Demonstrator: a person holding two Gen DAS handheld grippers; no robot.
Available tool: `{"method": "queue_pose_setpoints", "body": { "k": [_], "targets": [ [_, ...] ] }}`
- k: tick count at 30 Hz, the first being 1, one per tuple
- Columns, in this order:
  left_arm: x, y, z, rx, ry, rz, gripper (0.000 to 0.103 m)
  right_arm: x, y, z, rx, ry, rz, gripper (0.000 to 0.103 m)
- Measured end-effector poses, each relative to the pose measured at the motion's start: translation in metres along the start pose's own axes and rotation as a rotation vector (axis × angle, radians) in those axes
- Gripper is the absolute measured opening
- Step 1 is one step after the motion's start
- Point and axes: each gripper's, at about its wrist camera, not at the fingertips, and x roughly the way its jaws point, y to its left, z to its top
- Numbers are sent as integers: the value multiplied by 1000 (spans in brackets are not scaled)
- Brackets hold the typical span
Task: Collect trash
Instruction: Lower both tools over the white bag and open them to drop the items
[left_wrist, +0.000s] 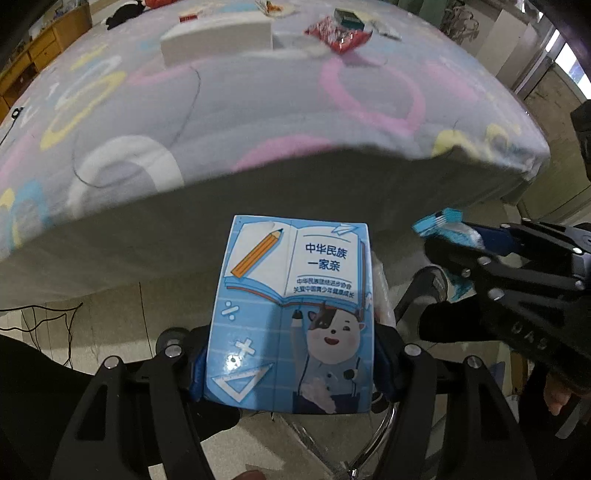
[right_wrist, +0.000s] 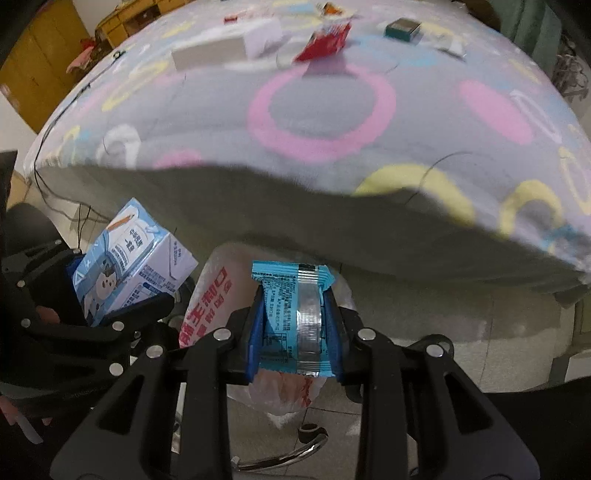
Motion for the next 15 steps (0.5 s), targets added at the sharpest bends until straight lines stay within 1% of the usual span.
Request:
{"method": "queue_pose_setpoints", "body": {
  "k": [7,11,12,15],
  "targets": [
    [30,0,3,3,71,4,65,31,-1,2,0,60,27,28],
    [55,-2,2,13,126,25,65,49,-3,3,3,83,34,28],
    [60,-3,7,12,139,26,65,53,-3,5,7,87,36,28],
    [81,-7,6,20,194,38,65,68,-7,7,23,109,43,29]
  ]
}}
